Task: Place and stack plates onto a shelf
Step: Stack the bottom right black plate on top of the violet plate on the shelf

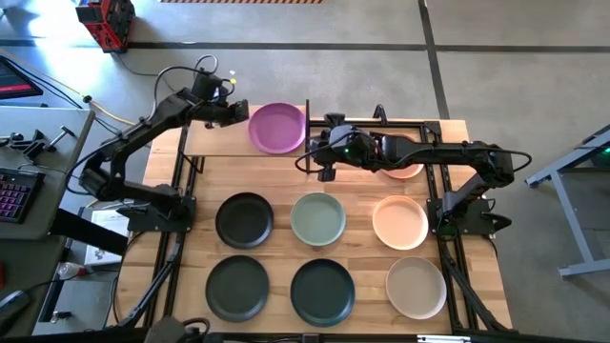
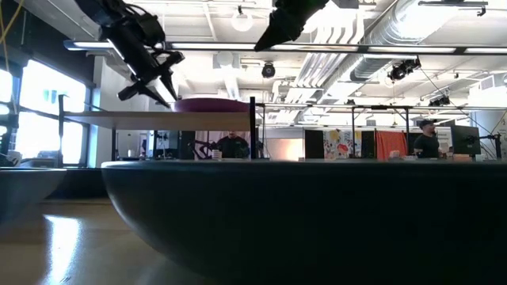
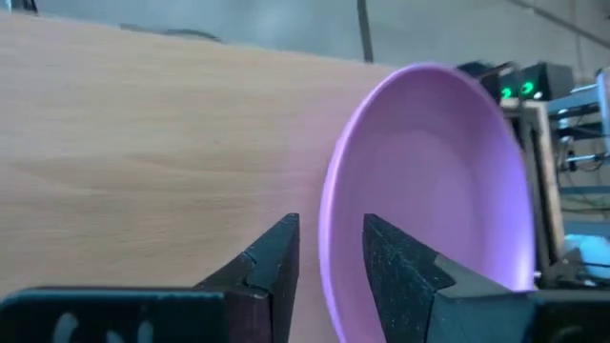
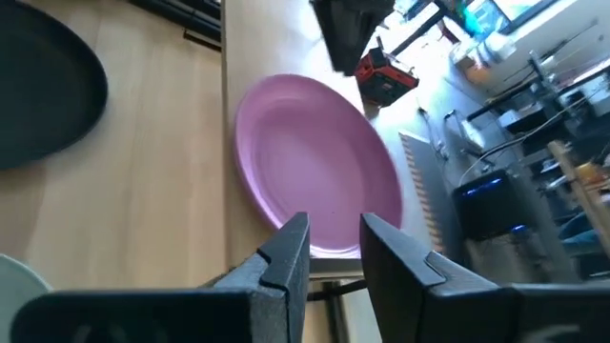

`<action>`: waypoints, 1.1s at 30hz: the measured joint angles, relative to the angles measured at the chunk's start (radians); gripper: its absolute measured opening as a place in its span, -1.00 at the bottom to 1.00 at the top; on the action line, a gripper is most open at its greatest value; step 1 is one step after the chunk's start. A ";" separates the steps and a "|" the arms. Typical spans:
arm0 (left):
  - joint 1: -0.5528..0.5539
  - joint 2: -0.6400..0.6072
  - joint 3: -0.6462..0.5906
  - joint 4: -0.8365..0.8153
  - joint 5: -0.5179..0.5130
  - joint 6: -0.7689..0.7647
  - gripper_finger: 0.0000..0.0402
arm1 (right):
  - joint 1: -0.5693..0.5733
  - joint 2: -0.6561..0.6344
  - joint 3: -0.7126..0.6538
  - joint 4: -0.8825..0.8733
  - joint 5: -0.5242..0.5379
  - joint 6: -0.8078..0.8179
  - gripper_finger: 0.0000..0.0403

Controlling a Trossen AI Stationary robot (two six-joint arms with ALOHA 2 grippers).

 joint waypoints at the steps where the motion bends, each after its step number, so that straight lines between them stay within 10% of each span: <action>1: 0.000 -0.013 0.000 0.000 0.002 0.000 -0.48 | 0.000 0.000 0.000 -0.007 -0.021 0.029 -0.59; 14: -0.107 -0.218 0.000 -0.047 0.329 0.037 -0.48 | 0.028 0.000 0.000 -0.192 -0.362 0.454 -0.59; 33: -0.543 -0.316 0.000 -0.139 0.291 0.091 -0.48 | 0.212 0.000 0.000 -0.473 -0.431 1.009 -0.59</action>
